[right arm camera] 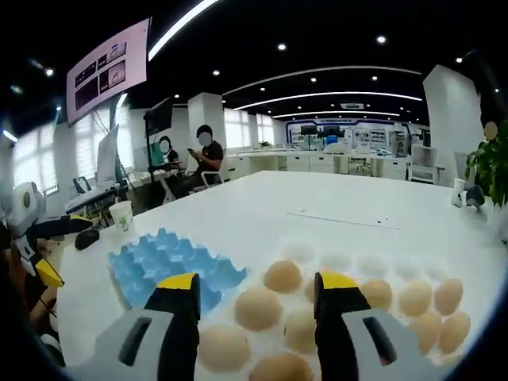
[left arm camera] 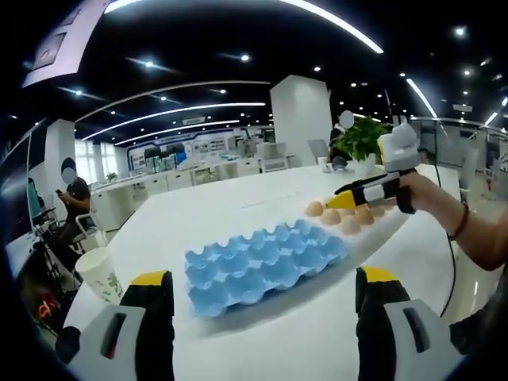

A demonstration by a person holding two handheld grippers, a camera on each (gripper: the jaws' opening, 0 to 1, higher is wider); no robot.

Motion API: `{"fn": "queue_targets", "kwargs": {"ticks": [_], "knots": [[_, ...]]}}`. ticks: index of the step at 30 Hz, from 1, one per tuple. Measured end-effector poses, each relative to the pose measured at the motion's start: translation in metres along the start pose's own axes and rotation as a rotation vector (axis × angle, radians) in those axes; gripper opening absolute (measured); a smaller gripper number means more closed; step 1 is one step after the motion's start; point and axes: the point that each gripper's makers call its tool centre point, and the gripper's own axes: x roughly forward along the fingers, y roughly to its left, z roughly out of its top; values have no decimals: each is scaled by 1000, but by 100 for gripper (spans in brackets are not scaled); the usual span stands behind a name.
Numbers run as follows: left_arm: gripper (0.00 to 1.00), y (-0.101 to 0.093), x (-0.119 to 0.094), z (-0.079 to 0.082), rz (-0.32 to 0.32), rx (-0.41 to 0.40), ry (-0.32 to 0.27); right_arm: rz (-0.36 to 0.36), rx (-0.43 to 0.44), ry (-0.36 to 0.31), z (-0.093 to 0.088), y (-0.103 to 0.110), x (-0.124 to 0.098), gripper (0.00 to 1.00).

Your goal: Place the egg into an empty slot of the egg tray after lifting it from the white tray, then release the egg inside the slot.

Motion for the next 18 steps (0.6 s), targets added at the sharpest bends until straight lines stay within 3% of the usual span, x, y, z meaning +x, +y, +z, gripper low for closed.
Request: {"fn": "queue_targets", "kwargs": {"ticks": [8,18], "knots": [[97,4,-1,1,6,5,-6,-21,-17,13,-2,0,13,56],[97,4,1,-3,-5,-4,-8,-46,27,42,-7,-3,31,51]]}}
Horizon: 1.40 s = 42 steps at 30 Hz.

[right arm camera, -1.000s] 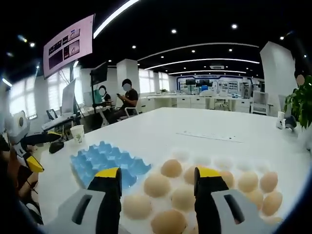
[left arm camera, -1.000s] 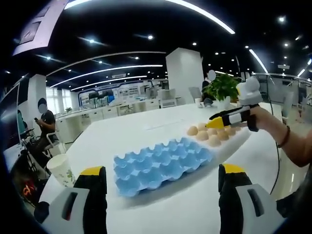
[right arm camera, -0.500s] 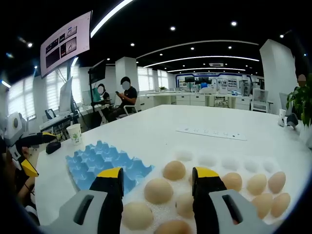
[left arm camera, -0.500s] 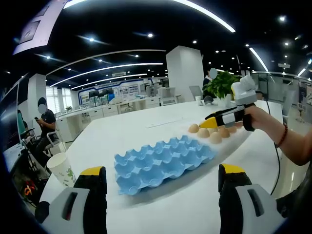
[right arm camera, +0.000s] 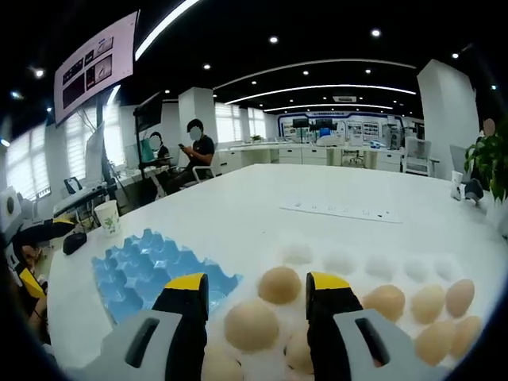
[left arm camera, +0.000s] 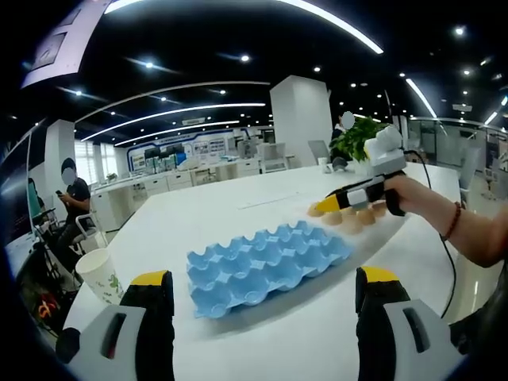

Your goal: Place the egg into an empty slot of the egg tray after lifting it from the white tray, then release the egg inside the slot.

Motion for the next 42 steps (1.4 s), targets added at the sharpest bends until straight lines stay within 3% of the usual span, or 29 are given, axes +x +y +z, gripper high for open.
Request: {"fn": "queue_targets", "kwargs": {"ticks": [9,15,17,28,42], "knots": [[97,2,-2,0,2,2,-7,-58,-5,34,-6,-7,9,45],[97,2,-1,-1,1,4,-9,-82,45,53,-6,-6,12,45],[97,2,-1,-1,-1,5,-10,-120,77,75,-9,-9,14,45],[97,5,-4,-5,1,3,-9,-279,62,164,-19,-15,24,38],[97,10,-9,-5,16,24,-12,-394,107,196,-24,-18,28,33]]}}
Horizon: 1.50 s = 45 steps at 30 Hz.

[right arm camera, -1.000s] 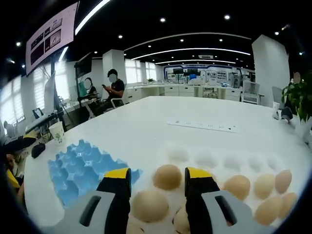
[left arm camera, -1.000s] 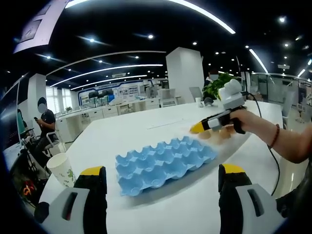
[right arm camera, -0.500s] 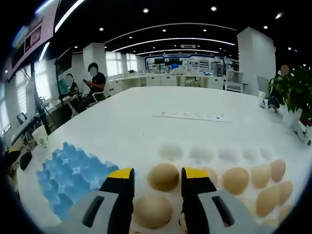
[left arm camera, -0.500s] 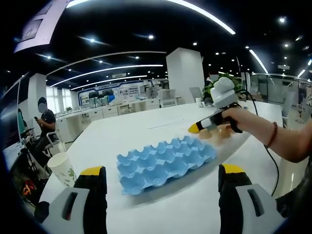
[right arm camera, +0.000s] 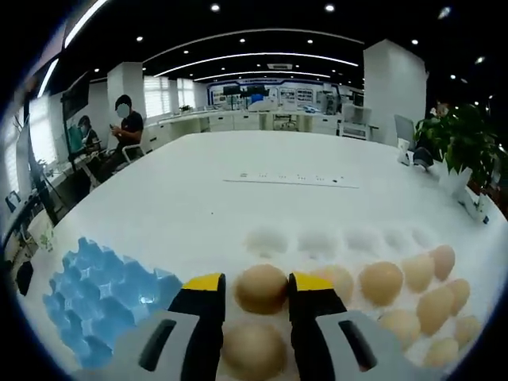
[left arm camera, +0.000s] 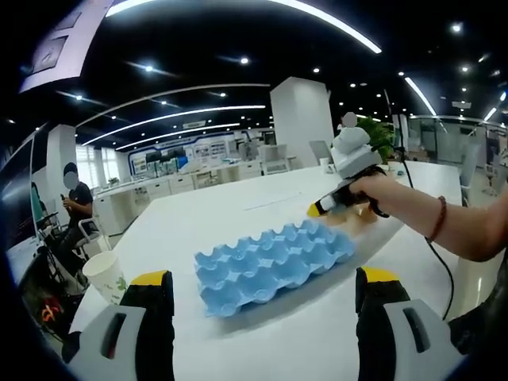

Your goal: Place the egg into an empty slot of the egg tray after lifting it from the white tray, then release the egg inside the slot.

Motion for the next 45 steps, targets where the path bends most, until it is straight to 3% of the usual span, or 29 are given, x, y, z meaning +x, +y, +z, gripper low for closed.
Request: {"fn": "queue_targets", "kwargs": {"ticks": [8,17,27,45], "knots": [[97,3,-2,2,13,4,-8,-25,-7,1,-3,-4,-3,26],[97,3,-1,0,14,1,0,2,16,-33,-3,-6,-4,25],[97,4,-3,2,17,4,-4,33,27,-108,12,-6,-13,25],[97,-1,-6,3,10,13,0,129,-13,-179,30,22,-26,25]]}}
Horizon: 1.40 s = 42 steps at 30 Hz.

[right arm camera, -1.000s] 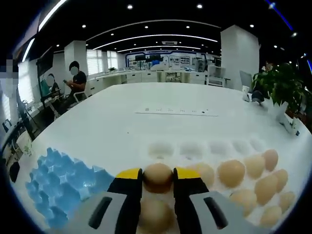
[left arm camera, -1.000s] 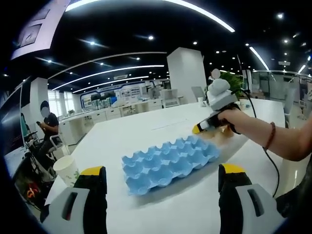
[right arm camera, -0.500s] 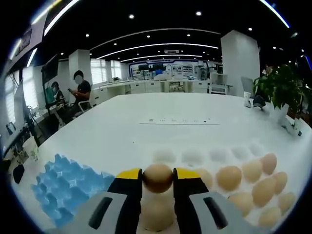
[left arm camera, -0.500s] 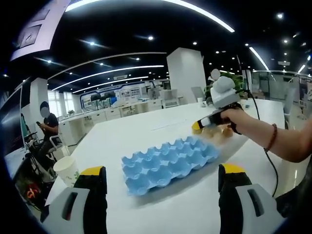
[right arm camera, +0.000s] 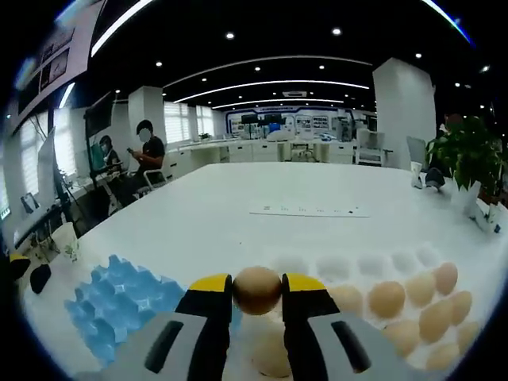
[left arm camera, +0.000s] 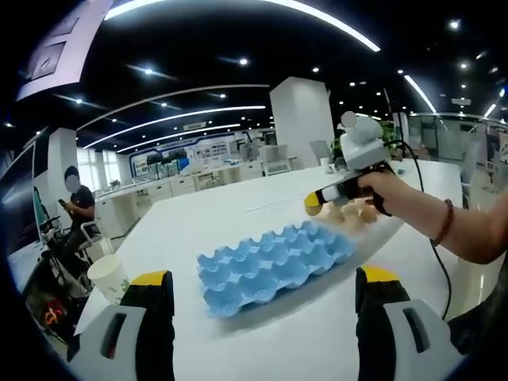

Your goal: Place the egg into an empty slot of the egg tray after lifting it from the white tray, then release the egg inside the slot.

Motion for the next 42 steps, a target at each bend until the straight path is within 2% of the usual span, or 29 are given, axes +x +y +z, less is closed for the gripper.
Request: {"fn": "queue_targets", "kwargs": {"ticks": [19,42], "knots": [[97,-1,-3,-4,-7,0,12,120,-38,4,-2,46,5,25],[98,1,-5,-1,-10,3,1,269,-50,5,-1,97,2,25]]}}
